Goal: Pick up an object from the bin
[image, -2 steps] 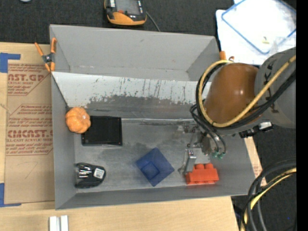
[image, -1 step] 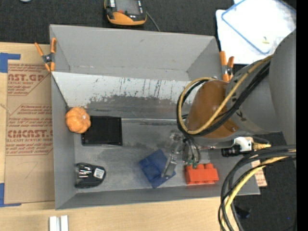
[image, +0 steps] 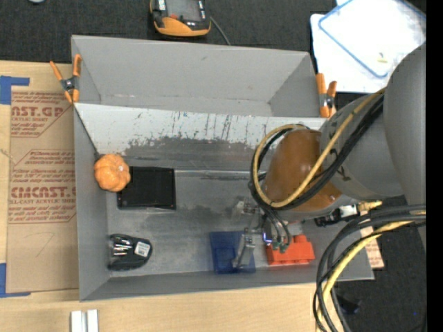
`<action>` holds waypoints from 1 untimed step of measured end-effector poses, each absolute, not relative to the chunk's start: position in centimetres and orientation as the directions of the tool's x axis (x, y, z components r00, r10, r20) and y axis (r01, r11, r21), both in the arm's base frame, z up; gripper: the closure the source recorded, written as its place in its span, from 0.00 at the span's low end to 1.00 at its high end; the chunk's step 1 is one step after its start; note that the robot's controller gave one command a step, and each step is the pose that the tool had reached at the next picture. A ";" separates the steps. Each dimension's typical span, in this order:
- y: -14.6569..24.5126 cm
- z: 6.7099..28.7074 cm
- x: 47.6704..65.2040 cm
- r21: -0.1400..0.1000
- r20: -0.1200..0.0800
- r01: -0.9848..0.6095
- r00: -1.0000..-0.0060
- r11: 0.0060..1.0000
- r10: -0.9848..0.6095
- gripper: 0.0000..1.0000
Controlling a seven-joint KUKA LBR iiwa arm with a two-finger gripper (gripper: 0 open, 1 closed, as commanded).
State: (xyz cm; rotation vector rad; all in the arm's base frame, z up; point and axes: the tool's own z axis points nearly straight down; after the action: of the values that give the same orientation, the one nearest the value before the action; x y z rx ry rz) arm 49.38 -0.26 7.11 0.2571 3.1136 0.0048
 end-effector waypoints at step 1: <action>-0.2 8.7 49.2 0.007 -0.015 0.181 -0.983 0.983 0.182 1.00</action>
Offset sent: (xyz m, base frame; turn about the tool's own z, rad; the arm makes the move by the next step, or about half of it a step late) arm 0.0000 0.0000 0.0000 0.0000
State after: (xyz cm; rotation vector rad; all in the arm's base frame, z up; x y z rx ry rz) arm 49.22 -0.16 8.68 0.2849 3.1134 0.0092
